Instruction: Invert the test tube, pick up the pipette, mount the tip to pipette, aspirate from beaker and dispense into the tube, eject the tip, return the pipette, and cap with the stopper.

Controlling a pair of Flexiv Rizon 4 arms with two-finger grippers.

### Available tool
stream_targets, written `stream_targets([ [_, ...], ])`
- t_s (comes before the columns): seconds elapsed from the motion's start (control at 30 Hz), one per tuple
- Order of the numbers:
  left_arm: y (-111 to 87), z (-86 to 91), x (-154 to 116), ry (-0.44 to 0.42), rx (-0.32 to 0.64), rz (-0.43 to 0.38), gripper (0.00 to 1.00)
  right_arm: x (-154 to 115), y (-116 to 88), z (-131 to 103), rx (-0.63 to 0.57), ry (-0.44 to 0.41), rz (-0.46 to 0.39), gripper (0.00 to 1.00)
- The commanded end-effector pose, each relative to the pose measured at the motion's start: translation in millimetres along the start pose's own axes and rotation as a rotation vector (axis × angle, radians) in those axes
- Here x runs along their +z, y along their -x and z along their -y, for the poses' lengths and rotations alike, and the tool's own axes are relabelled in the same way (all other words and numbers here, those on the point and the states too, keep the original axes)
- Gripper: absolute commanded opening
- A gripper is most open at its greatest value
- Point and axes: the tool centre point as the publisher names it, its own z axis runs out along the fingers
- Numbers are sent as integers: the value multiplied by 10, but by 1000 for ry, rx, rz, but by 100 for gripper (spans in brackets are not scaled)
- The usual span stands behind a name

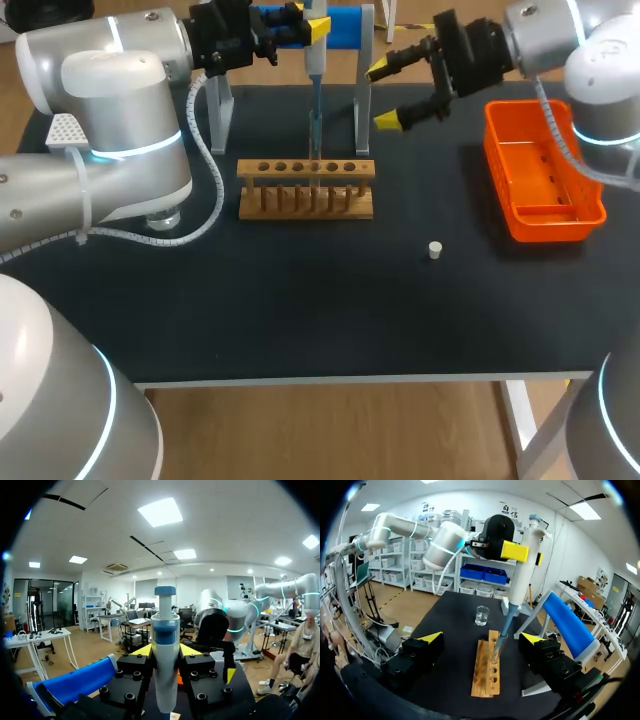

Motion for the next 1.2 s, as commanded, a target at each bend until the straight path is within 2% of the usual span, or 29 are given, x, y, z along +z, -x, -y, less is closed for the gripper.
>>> stream_targets([
  [0.03, -1, 4, 8, 0, -1, 1, 0, 202, 150, 134, -29, -6, -47, 100],
  [0.5, -1, 4, 8, 0, -1, 1, 0, 694, 335, 401, 28, -52, -49, 100],
  [0.73, -1, 4, 8, 0, -1, 1, 0, 857, 302, 520, 44, -106, -19, 100],
  [0.97, -1, 4, 8, 0, -1, 1, 0, 999, 267, 620, 78, -122, 32, 100],
  [1.2, -1, 4, 8, 0, -1, 1, 0, 1075, 256, 689, 92, -132, 40, 100],
])
